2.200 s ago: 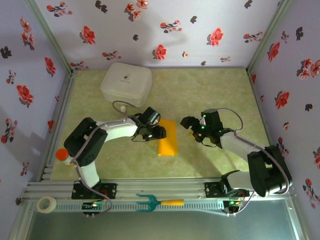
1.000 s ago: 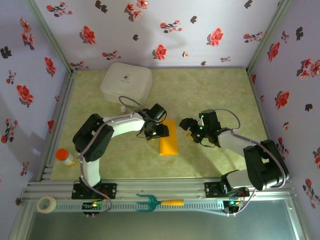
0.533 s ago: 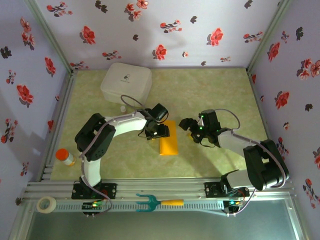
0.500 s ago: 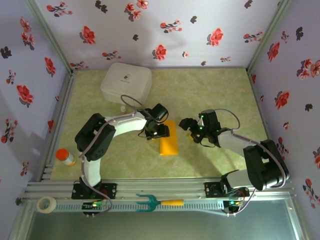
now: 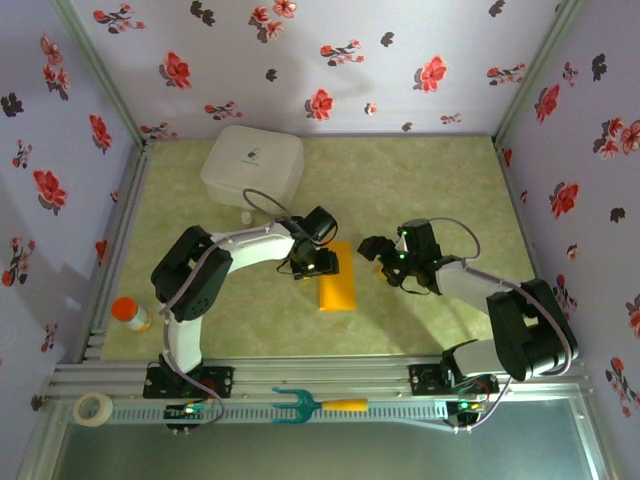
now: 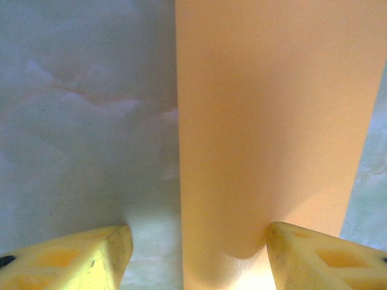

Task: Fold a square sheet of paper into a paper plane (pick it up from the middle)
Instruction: Hold the square sheet of paper at the center of the table.

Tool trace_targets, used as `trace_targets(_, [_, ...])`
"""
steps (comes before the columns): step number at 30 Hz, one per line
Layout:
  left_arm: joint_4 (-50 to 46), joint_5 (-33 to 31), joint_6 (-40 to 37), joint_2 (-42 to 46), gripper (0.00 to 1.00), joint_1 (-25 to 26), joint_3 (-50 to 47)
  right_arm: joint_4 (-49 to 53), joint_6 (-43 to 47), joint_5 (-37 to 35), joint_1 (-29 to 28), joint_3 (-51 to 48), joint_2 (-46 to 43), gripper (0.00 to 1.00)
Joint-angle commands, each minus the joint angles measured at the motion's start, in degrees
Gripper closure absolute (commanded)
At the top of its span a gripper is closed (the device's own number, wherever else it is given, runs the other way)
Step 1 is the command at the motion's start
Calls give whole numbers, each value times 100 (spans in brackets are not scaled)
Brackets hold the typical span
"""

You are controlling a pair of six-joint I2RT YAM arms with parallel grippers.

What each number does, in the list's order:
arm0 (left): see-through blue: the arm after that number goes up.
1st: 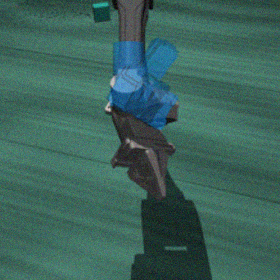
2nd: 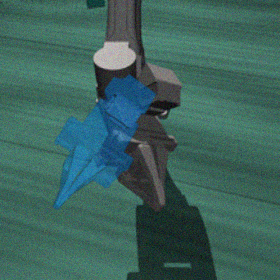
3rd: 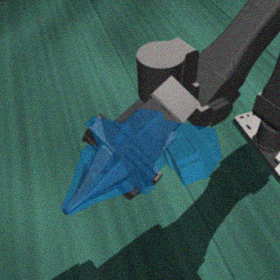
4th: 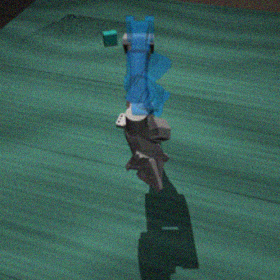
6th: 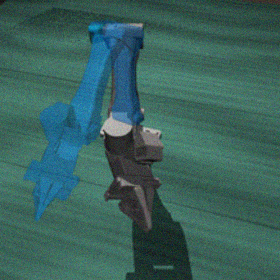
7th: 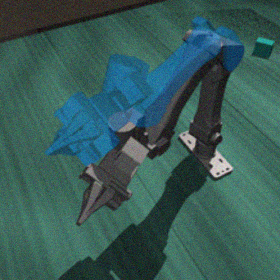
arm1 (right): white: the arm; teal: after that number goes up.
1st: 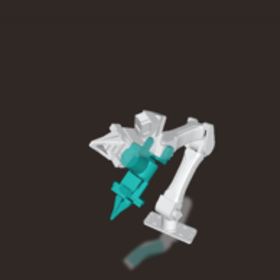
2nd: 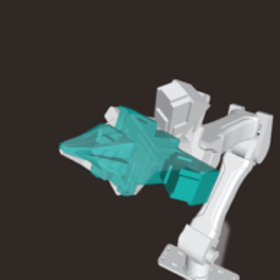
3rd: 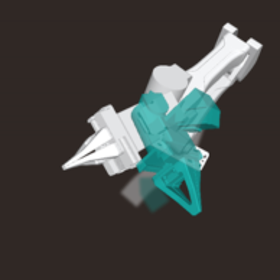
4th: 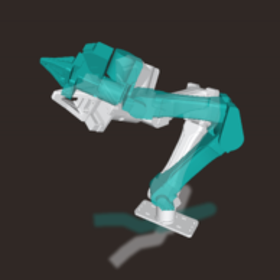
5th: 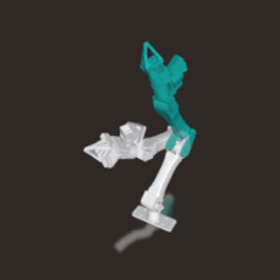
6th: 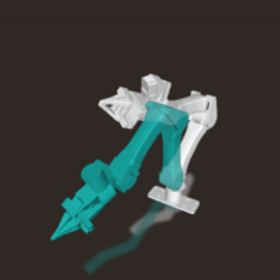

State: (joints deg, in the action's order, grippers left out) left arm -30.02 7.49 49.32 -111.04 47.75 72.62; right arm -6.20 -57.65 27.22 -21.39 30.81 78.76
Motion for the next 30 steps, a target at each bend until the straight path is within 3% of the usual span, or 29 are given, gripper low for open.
trace_targets(1, [139,-116,-133,-573,36,51,-196,9,-1,-6,-23,-52,-23,18])
trace_targets(21, [232,-108,-62,-581,36,51,-241,4,6,25,-24,-13,41,20])
trace_targets(30, [252,-102,-53,-570,36,53,-241,-39,-28,95,-33,9,200,26])
